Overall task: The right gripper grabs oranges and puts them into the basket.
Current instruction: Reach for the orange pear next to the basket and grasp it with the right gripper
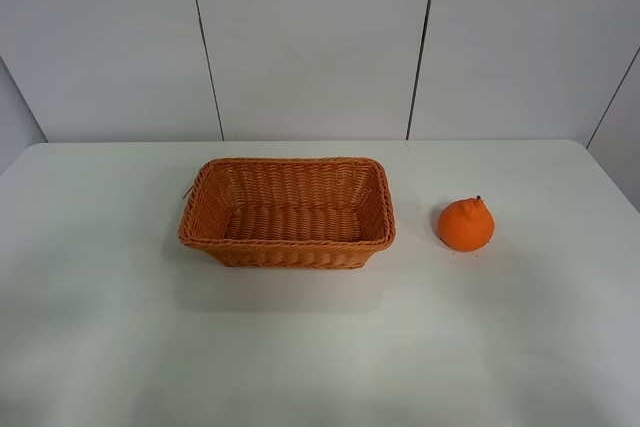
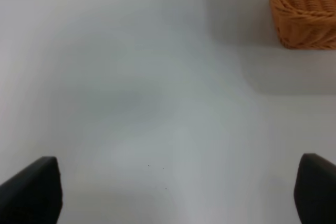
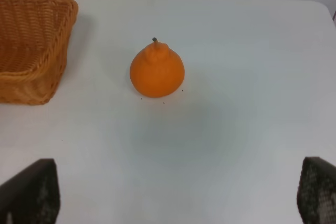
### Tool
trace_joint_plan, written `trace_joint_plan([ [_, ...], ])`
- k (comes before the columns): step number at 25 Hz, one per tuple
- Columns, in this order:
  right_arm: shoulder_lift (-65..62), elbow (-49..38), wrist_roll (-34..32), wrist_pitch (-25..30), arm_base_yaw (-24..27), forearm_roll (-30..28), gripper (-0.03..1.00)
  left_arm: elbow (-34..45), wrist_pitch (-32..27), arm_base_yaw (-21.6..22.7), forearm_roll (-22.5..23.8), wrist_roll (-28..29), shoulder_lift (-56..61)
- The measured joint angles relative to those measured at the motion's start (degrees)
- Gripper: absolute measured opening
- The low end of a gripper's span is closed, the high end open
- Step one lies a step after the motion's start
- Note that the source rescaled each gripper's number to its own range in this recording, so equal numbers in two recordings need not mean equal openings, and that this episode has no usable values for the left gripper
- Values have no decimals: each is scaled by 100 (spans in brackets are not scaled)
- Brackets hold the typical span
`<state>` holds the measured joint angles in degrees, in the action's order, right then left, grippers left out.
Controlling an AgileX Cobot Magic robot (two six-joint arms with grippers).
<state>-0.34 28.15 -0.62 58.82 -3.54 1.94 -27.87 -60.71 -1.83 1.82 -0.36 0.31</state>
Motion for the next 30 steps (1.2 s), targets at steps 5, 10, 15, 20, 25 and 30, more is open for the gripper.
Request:
trace_joint_plan([
  [5, 0, 0, 0, 0, 0, 0, 100, 0, 0, 0, 0, 0, 0],
  [10, 41, 7, 0, 0, 0, -8, 100, 0, 0, 0, 0, 0, 0],
  [15, 1364, 654, 0, 0, 0, -23, 100, 0, 0, 0, 0, 0, 0],
  [20, 3659, 1669, 0, -11, 0, -23, 100, 0, 0, 0, 0, 0, 0],
  [25, 5948, 2649, 0, -21, 0, 101, 100, 0, 0, 0, 0, 0, 0],
  [30, 8086, 3803, 0, 66, 0, 288, 100, 0, 0, 0, 0, 0, 0],
])
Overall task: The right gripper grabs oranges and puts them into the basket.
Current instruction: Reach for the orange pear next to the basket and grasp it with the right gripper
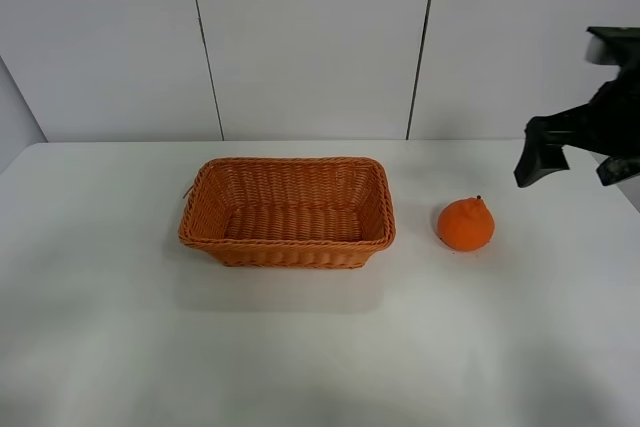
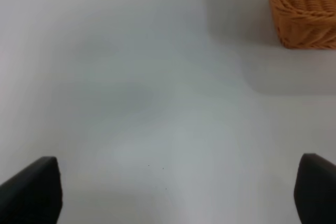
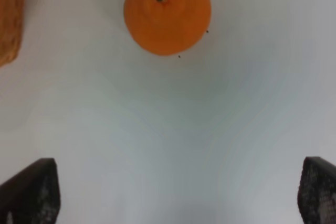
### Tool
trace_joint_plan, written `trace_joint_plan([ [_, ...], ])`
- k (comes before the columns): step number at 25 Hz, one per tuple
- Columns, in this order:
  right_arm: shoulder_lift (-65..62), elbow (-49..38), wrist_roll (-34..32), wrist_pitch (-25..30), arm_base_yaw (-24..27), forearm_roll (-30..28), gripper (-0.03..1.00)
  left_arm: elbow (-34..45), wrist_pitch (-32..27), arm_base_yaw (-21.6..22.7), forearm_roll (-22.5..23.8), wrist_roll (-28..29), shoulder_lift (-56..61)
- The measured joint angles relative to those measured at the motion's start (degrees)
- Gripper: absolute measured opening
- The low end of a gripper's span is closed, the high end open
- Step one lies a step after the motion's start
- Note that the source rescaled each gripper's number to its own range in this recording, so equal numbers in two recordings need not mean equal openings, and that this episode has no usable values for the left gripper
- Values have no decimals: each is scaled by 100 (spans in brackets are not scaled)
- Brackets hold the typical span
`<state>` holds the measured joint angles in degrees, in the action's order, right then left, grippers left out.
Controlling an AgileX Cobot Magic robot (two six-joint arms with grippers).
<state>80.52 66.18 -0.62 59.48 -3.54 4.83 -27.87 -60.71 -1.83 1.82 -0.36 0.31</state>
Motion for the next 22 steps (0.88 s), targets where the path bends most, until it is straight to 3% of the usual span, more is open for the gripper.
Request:
trace_joint_plan([
  [9, 2577, 2105, 134, 613, -178, 36, 100, 0, 0, 0, 0, 0, 0],
  [15, 3156, 2468, 62, 627, -370, -140, 100, 0, 0, 0, 0, 0, 0],
  [22, 3840, 2482, 62, 132, -338, -205, 100, 0, 0, 0, 0, 0, 0],
])
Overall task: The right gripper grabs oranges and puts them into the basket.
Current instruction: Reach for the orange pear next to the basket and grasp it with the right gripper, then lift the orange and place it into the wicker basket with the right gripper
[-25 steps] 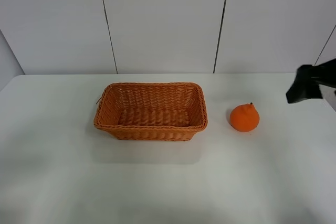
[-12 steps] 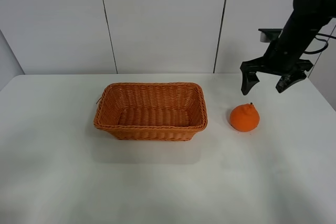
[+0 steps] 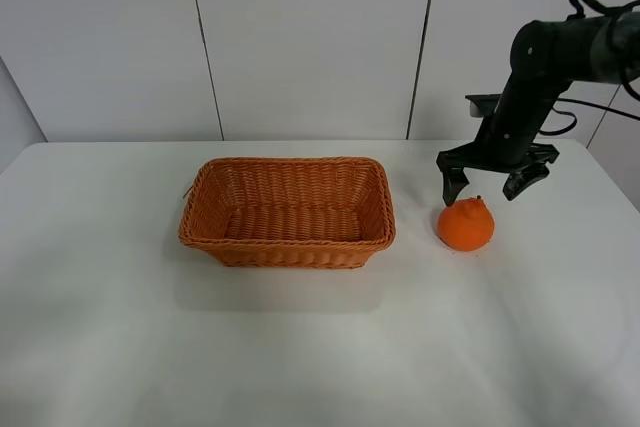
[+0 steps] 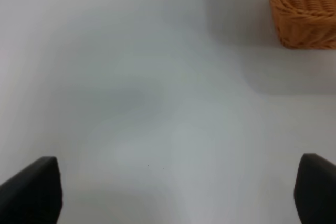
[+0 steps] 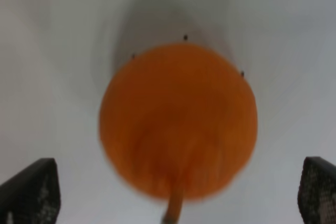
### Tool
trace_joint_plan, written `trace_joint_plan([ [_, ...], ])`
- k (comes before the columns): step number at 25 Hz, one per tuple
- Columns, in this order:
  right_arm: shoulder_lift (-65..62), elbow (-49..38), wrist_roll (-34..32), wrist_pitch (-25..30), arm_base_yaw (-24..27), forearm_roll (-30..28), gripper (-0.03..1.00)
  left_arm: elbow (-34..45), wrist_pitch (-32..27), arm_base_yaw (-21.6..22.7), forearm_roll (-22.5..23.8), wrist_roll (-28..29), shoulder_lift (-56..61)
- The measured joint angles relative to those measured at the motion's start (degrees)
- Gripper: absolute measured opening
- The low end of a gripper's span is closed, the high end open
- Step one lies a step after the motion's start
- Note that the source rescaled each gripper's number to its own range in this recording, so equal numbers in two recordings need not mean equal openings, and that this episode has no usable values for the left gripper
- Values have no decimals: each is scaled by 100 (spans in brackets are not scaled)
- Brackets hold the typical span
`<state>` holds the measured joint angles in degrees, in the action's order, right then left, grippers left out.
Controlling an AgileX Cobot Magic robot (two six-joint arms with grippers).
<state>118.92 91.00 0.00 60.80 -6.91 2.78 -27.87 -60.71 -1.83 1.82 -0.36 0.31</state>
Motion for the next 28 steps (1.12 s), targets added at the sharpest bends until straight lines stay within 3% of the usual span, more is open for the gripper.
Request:
trace_joint_plan([
  [6, 606, 5, 0, -486, 0, -5, 100, 0, 0, 0, 0, 0, 0],
  [15, 857, 5, 0, -632, 0, 14, 97, 0, 0, 0, 0, 0, 0],
  [18, 857, 5, 0, -592, 0, 19, 78, 0, 0, 0, 0, 0, 0],
  [23, 850, 12, 0, -491, 0, 29, 4, 0, 0, 0, 0, 0, 0],
  [24, 817, 12, 39, -478, 0, 32, 0, 0, 0, 0, 0, 0, 0],
  [28, 676, 139, 68, -281, 0, 37, 0, 0, 0, 0, 0, 0, 0],
])
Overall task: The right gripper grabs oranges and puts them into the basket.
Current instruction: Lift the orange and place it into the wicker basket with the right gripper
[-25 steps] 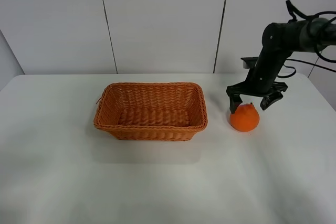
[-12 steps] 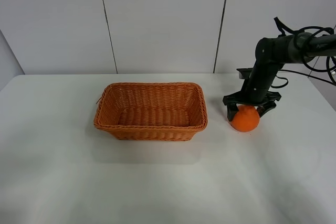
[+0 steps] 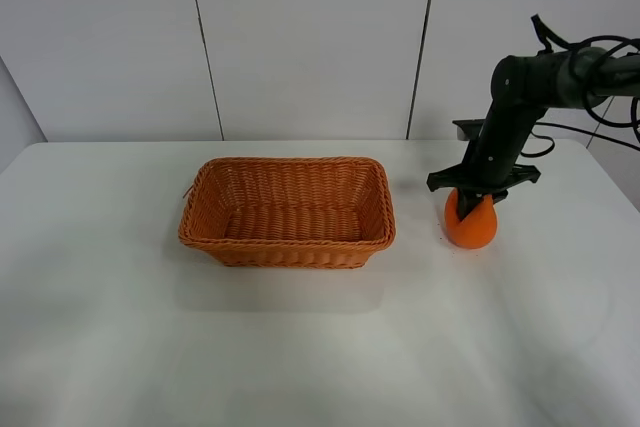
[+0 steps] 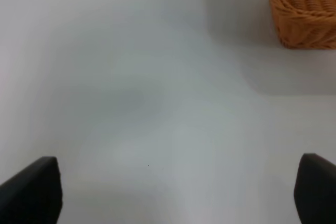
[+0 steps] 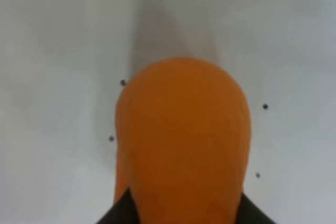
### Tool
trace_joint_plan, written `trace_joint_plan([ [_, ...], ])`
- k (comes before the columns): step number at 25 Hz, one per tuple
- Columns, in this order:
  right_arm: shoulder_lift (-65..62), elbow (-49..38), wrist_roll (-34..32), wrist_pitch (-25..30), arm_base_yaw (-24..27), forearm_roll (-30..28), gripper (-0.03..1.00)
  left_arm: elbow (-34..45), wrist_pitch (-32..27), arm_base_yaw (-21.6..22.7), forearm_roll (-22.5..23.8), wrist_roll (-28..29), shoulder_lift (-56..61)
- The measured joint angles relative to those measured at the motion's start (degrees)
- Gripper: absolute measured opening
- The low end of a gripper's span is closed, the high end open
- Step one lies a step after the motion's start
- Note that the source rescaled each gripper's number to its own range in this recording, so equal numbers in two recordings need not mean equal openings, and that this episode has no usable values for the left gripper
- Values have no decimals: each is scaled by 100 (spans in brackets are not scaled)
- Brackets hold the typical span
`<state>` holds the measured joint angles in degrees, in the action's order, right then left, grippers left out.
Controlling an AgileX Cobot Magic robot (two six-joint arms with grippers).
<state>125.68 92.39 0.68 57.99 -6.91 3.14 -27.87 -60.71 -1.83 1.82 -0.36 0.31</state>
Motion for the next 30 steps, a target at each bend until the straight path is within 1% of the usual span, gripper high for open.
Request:
trace_joint_plan([
  [3, -244, 324, 0, 403, 0, 0, 0, 0, 0, 0, 0, 0, 0],
  [8, -743, 1214, 0, 1039, 0, 2, 0, 0, 0, 0, 0, 0, 0],
  [12, -839, 1754, 0, 1155, -14, 7, 0, 0, 0, 0, 0, 0, 0],
  [15, -853, 1987, 0, 1192, -184, -14, 0, 0, 0, 0, 0, 0, 0],
  [18, -855, 2191, 0, 1192, -632, -19, 0, 0, 0, 0, 0, 0, 0],
  [24, -803, 2318, -37, 1150, -1983, -56, 0, 0, 0, 0, 0, 0, 0],
  [27, -579, 2337, -68, 787, -2567, -104, 0, 0, 0, 0, 0, 0, 0],
  [30, -162, 2337, -68, 387, -2970, -124, 0, 0, 0, 0, 0, 0, 0],
])
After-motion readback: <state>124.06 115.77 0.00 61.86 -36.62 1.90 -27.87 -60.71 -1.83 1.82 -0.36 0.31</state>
